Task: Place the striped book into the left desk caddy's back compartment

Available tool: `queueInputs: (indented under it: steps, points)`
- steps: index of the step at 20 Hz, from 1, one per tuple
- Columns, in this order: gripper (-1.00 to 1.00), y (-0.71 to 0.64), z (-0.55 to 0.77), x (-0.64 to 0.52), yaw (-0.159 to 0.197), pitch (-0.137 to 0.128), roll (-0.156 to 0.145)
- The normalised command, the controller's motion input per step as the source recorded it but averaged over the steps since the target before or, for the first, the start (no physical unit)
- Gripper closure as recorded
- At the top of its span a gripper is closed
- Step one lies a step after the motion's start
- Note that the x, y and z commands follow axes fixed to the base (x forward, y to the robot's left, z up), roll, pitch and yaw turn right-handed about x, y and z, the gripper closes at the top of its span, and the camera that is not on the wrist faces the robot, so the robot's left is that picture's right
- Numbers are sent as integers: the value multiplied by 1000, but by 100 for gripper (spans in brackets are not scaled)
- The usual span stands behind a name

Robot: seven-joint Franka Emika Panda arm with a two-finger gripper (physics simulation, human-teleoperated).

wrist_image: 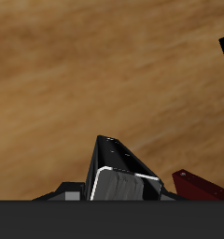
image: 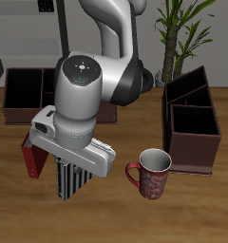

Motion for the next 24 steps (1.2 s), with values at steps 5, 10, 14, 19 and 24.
queueInputs:
  steps: [5,10,14,19,24]
  points:
    - [100,-12,791,-630,54,-35,-29]
    - [100,29,519,-571,21,-40,9]
    - [100,23,355,-523,63,-9,-64]
    - [100,172,305,-622,53,-46,-11]
    - [100,234,168,-492,34,-34,25]
